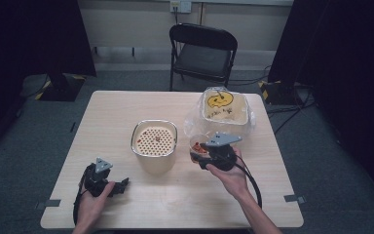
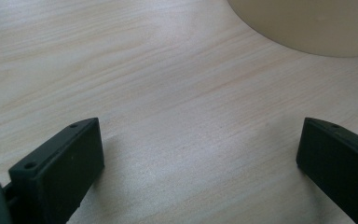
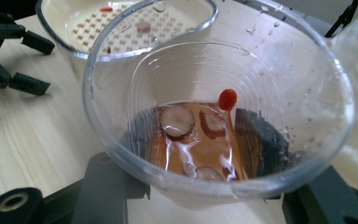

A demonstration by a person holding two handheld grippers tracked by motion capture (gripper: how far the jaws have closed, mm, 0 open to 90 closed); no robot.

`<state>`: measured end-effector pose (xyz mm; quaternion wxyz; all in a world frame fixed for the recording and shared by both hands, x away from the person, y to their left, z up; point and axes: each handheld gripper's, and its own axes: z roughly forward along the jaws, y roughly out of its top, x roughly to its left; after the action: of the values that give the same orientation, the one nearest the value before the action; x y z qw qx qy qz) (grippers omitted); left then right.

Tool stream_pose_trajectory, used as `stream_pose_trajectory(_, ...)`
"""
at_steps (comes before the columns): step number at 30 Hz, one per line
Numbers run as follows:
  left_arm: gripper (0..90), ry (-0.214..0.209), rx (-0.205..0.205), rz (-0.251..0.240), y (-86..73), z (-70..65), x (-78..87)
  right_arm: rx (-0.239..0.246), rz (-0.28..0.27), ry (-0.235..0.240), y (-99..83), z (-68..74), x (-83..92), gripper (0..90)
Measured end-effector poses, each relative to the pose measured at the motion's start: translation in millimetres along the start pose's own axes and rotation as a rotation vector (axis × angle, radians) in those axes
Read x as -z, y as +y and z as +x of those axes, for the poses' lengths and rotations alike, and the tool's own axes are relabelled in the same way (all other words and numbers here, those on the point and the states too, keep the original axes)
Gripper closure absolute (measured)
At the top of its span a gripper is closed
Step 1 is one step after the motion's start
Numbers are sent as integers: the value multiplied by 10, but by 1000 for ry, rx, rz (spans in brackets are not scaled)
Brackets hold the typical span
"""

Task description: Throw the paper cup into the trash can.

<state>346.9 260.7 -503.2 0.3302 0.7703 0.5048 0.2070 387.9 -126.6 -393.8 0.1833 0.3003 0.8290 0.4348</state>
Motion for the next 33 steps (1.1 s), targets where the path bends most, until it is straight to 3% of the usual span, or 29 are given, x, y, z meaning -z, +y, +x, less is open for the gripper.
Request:
stream_pose_trajectory(11,0,0,0,0,0,0,0,50,-18,-63,417,-123,29,500)
stream_pose_trajectory(12,0,0,0,0,0,0,0,74,-13,-84,523,-129,21,500)
stream_pose_trajectory(17,0,0,0,0,0,0,0,106,-6,-101,705,-120,2,500)
stream_pose_trajectory(19,0,0,0,0,0,-1,0,134,4,-112,792,-105,-31,501)
stream_pose_trajectory(20,0,0,-1,0,0,0,0,181,14,-136,868,-86,-78,502)
stream_pose_trajectory(21,0,0,-1,0,0,0,0,181,14,-136,868,-86,-78,502)
stream_pose_trajectory(23,0,0,0,0,0,0,0,254,41,-168,976,-31,-159,502)
stream_pose_trajectory(27,0,0,0,0,0,0,0,299,58,-176,1070,11,-235,502)
stream_pose_trajectory(28,0,0,-1,0,0,0,0,340,84,-196,1121,49,-293,502)
stream_pose_trajectory(33,0,0,-1,0,0,0,0,383,114,-226,1177,92,-365,503)
